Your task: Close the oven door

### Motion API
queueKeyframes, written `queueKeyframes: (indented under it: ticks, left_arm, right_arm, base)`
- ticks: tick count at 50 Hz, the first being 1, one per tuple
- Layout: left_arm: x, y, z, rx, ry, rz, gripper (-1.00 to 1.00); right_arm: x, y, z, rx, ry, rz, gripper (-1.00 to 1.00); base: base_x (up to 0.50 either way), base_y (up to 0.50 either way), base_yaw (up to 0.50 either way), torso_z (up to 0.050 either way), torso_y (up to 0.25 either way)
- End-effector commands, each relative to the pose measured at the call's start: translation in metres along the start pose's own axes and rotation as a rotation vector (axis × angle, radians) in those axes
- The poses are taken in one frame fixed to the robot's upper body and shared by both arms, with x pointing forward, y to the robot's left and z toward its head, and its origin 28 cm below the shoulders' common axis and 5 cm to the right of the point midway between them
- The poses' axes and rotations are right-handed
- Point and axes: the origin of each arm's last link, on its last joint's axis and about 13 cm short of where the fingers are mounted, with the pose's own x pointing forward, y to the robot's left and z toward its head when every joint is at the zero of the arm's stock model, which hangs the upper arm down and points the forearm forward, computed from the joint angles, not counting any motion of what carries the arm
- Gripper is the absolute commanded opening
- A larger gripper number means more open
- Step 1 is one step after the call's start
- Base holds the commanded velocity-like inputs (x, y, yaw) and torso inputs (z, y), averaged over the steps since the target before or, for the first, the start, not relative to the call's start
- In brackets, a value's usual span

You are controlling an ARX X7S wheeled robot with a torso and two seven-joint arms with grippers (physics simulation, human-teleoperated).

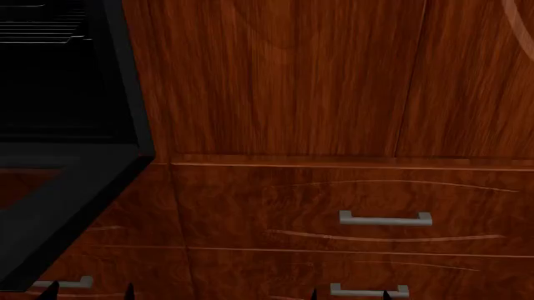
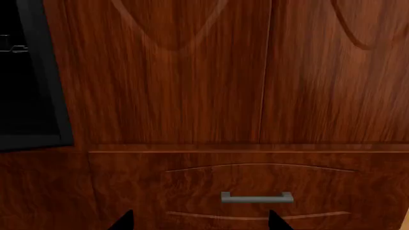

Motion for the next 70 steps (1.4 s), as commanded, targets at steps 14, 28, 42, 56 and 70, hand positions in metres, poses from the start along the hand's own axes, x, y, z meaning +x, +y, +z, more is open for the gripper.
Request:
queueKeyframes:
  ticks: [14, 28, 42, 56, 70]
  left_arm:
    - [0.003, -0.003, -0.022, 0.062, 0.040, 0.008, 1.00]
    - [0.004, -0.002, -0.025, 0.069, 0.043, 0.012, 1.00]
    - [0.005, -0.004, -0.003, 0.077, 0.046, 0.015, 1.00]
    - [0.004, -0.002, -0.028, 0.078, 0.045, 0.021, 1.00]
    - [0.004, -0.002, -0.028, 0.092, 0.043, 0.027, 1.00]
  right_arm:
    - [0.003, 0.002, -0.009, -0.024, 0.036, -0.018, 1.00]
    - [0.003, 0.003, -0.014, -0.026, 0.057, -0.021, 1.00]
    - [0.002, 0.001, -0.015, 0.000, 0.067, -0.013, 1.00]
    - [0.002, 0.002, -0.018, -0.010, 0.073, -0.009, 1.00]
    - [0.001, 0.003, -0.020, -0.027, 0.073, -0.009, 1.00]
  base:
    - [0.00, 0.00, 0.00, 0.000, 0.000]
    - [-0.27, 0.00, 0.00, 0.000, 0.000]
    - [-0.30, 0.00, 0.00, 0.000, 0.000]
    - [-0.20, 0.00, 0.00, 0.000, 0.000]
    - [-0.19, 0.02, 0.00, 0.000, 0.000]
